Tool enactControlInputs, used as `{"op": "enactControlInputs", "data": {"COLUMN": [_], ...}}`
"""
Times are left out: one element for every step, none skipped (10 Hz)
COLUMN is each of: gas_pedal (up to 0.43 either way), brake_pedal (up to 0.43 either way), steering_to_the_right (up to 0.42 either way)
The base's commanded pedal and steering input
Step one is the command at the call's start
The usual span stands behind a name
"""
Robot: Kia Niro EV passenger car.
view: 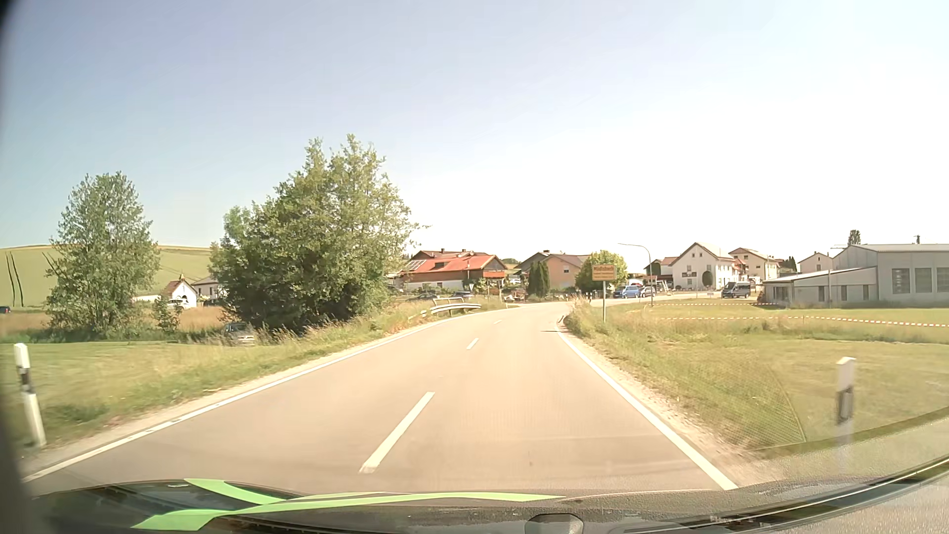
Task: Follow the waypoints while adhering to traffic rules and regulations
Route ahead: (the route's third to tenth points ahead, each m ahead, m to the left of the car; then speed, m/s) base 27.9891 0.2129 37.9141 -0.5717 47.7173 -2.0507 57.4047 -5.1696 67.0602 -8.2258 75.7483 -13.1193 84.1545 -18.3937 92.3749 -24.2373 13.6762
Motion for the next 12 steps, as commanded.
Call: {"op": "enactControlInputs", "data": {"gas_pedal": [0.039,0.039,0.039,0.039,0.039,0.039,0.039,0.039,0.028,0.028,0.028,0.020], "brake_pedal": [0.000,0.000,0.000,0.000,0.000,0.000,0.000,0.000,0.000,0.000,0.000,0.000], "steering_to_the_right": [-0.001,-0.001,0.001,0.005,0.006,0.006,0.009,0.010,0.010,0.010,0.010,0.010]}}
